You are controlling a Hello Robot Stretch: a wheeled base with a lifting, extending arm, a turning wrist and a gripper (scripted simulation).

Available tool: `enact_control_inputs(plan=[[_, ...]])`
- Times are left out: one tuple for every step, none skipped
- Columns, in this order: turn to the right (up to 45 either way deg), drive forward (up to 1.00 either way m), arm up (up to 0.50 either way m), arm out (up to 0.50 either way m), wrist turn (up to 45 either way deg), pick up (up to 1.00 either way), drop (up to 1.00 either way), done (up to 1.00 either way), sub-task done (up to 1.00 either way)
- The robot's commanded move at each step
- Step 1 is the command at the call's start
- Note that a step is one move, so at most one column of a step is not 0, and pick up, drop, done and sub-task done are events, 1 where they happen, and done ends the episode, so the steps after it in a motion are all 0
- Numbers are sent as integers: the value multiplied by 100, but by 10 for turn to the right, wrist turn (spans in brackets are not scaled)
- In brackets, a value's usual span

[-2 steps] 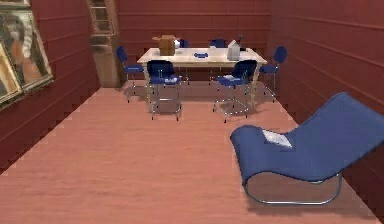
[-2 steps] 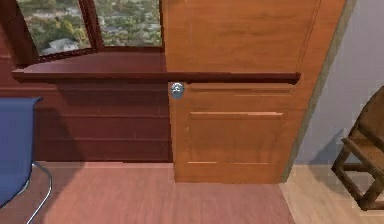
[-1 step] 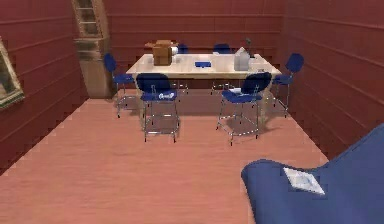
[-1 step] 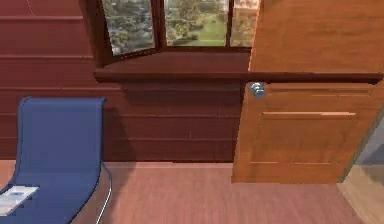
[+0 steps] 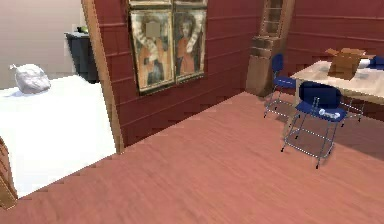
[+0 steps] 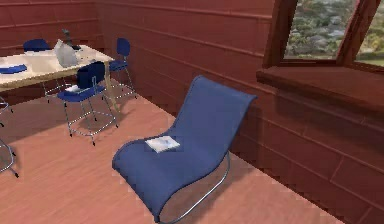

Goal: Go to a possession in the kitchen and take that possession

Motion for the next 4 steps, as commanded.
enact_control_inputs(plan=[[-60, 0, 0, 0, 0, 0, 0, 0, 0], [0, 50, 0, 0, 0, 0, 0, 0, 0], [-360, 0, 0, 0, 0, 0, 0, 0, 0], [0, 100, 0, 0, 0, 0, 0, 0, 0]])
